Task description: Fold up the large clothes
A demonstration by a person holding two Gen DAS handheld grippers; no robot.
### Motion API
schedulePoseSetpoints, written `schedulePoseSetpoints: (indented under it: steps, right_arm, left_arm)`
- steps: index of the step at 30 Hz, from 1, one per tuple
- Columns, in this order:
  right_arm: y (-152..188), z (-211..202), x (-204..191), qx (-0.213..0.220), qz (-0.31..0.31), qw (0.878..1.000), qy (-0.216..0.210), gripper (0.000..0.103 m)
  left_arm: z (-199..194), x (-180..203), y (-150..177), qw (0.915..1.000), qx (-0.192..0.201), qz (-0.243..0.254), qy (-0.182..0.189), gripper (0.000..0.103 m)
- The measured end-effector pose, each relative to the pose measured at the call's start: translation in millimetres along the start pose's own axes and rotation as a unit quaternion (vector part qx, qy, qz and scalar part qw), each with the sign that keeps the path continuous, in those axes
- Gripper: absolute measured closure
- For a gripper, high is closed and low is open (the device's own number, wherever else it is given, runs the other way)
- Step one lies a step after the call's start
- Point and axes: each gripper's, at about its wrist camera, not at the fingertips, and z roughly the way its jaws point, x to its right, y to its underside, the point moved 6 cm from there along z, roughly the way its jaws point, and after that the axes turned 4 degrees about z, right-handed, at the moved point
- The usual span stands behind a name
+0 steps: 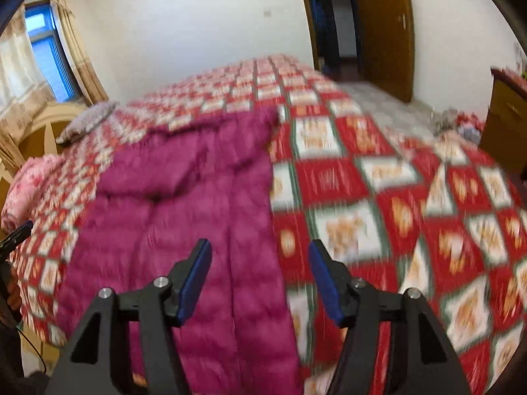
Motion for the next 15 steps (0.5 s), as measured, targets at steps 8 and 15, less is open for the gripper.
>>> schedulePoseSetpoints:
  steps: [8, 15]
  right_arm:
    - [68, 33, 2, -0.072, -0.030, 0.996, 0.036, 0.039]
    - [100, 47, -3, -0.098, -0.078, 0.990, 0.067, 0.037]
  left_arm:
    - [12, 14, 92, 0.9961, -0.082, -0.033, -0.001, 0.011]
    - [25, 12, 133, 0.9912, -0.122, -0.046, -0.024, 0.011]
